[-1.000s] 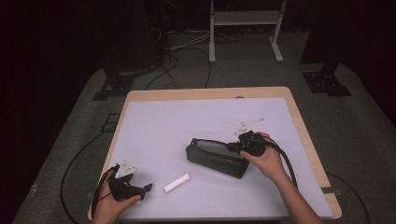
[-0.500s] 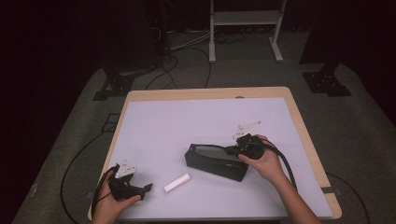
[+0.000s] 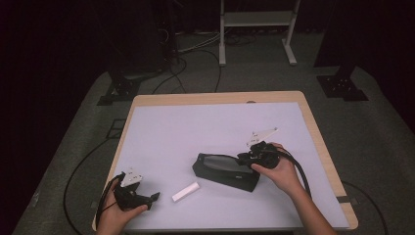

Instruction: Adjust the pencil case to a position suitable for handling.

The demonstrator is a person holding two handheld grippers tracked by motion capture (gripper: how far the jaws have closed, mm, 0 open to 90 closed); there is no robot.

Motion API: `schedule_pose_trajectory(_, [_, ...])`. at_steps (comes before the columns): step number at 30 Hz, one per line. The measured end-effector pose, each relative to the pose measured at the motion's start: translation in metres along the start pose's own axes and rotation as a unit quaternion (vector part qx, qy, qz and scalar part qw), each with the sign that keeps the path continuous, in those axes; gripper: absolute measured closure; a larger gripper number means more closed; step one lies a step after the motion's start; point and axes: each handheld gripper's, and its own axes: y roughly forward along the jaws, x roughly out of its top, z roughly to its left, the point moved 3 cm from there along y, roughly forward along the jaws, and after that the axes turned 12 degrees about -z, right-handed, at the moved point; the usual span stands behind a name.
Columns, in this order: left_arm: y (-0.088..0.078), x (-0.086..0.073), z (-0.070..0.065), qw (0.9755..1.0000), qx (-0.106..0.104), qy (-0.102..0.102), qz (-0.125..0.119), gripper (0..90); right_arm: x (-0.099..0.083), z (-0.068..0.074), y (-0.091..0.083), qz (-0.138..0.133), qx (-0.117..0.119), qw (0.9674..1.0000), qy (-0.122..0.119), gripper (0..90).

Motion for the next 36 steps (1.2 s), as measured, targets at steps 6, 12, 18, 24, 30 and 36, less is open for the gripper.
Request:
schedule_pose_trajectory(6, [0.000, 0.000, 0.000, 1.0000, 0.000, 0.000, 0.000, 0.8, 0.001, 0.004, -0.008, -0.009, 0.000, 1.0000, 0.001, 68.2])
schedule_pose_trajectory(12, [0.000, 0.000, 0.000, 1.0000, 0.000, 0.001, 0.001, 0.8, 0.003, 0.004, -0.020, -0.020, -0.005, 0.9998, 0.006, 61.7])
schedule_pose_trajectory(18, [0.000, 0.000, 0.000, 1.0000, 0.000, 0.001, 0.001, 0.8, 0.002, 0.001, -0.034, -0.029, -0.017, 0.9994, 0.011, 55.2])
schedule_pose_trajectory(24, [0.000, 0.000, 0.000, 1.0000, 0.000, 0.001, 0.001, 0.8, -0.002, -0.003, -0.047, -0.042, -0.034, 0.9984, 0.015, 48.4])
schedule_pose_trajectory(30, [0.000, 0.000, 0.000, 1.0000, 0.000, 0.001, 0.001, 0.8, -0.010, -0.010, -0.060, -0.048, -0.061, 0.9968, 0.017, 42.7])
schedule_pose_trajectory(36, [0.000, 0.000, 0.000, 1.0000, 0.000, 0.001, 0.001, 0.8, -0.023, -0.017, -0.072, -0.045, -0.083, 0.9953, 0.023, 34.7])
